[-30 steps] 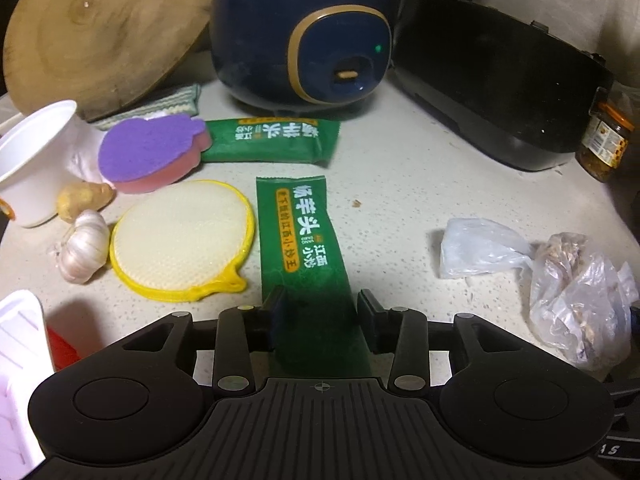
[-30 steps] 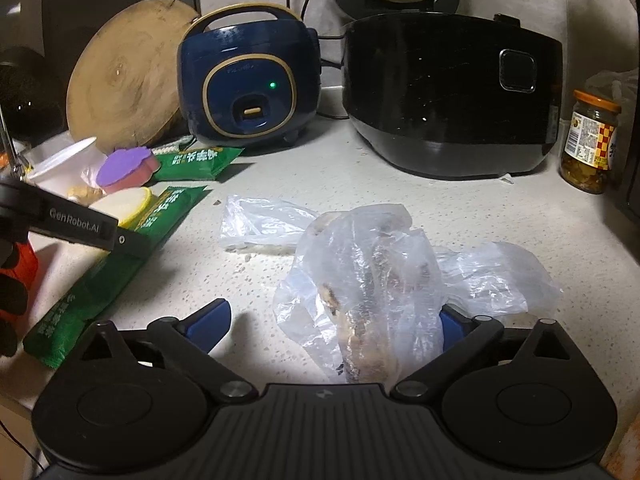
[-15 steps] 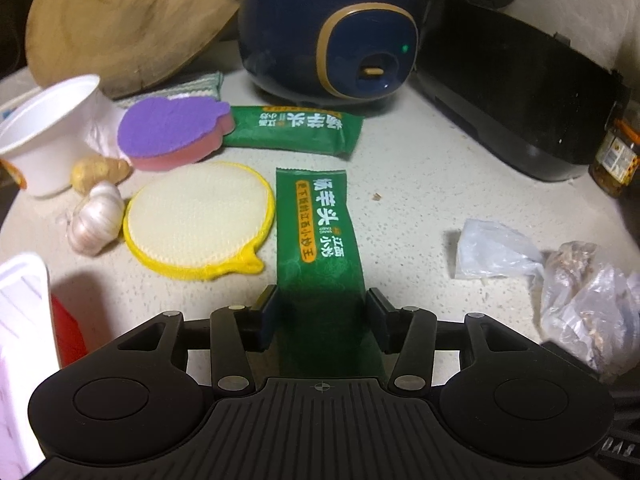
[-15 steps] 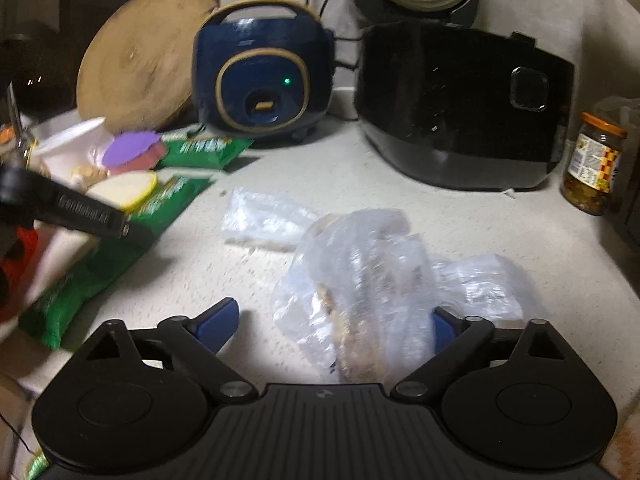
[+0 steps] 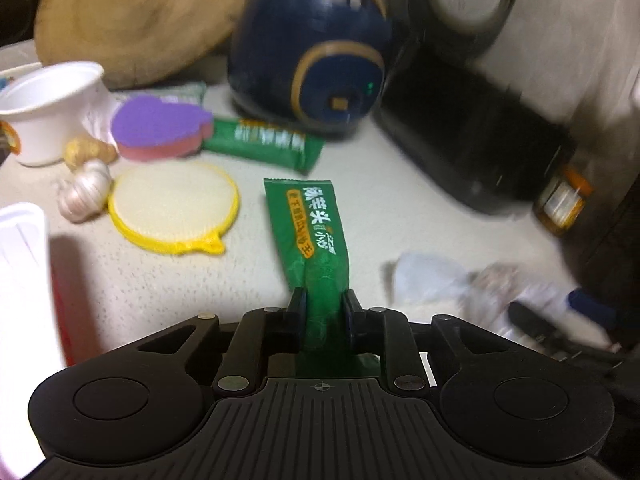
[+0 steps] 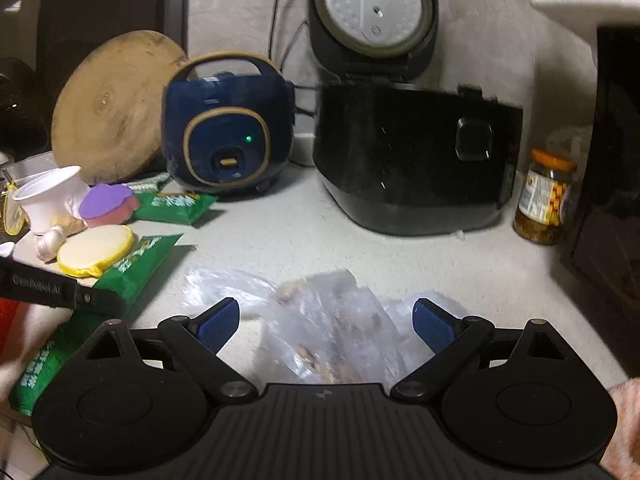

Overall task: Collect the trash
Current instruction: 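Lift the green wrapper with the left tool while the right tool grips the red tray rim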

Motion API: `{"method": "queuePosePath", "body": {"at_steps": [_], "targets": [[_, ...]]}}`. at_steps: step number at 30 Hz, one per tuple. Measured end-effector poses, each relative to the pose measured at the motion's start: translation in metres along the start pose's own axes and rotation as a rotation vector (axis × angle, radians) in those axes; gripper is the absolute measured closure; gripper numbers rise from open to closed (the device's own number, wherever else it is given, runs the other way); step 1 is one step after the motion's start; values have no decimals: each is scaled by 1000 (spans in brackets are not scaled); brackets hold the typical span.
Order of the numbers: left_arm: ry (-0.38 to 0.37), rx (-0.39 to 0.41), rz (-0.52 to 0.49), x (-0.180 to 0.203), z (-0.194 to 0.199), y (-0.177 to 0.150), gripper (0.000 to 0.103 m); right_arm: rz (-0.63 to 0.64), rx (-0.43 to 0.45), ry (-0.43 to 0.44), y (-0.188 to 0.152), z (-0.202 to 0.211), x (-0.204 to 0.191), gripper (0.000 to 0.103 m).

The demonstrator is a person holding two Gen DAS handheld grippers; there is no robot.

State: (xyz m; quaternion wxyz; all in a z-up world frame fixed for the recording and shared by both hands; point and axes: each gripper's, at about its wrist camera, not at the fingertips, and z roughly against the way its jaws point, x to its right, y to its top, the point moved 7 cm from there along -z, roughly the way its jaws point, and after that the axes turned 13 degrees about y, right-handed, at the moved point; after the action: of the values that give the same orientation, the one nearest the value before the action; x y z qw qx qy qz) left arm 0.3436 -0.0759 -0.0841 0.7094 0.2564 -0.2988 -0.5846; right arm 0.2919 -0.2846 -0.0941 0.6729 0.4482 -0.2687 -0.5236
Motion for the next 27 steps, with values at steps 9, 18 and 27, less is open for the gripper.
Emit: {"method": "queuePosePath", "body": {"at_steps": [9,18,27], "targets": [[-20,187,222,-82,107,27,81,-2,-63,276,25,-17,-74,10],[268,283,403,-220,208,-20,81,51,-219,567,30,-67,-204,25],[394,254,588,-309,265,-109,81,124,-440,578,1,-100,-284,95]]}}
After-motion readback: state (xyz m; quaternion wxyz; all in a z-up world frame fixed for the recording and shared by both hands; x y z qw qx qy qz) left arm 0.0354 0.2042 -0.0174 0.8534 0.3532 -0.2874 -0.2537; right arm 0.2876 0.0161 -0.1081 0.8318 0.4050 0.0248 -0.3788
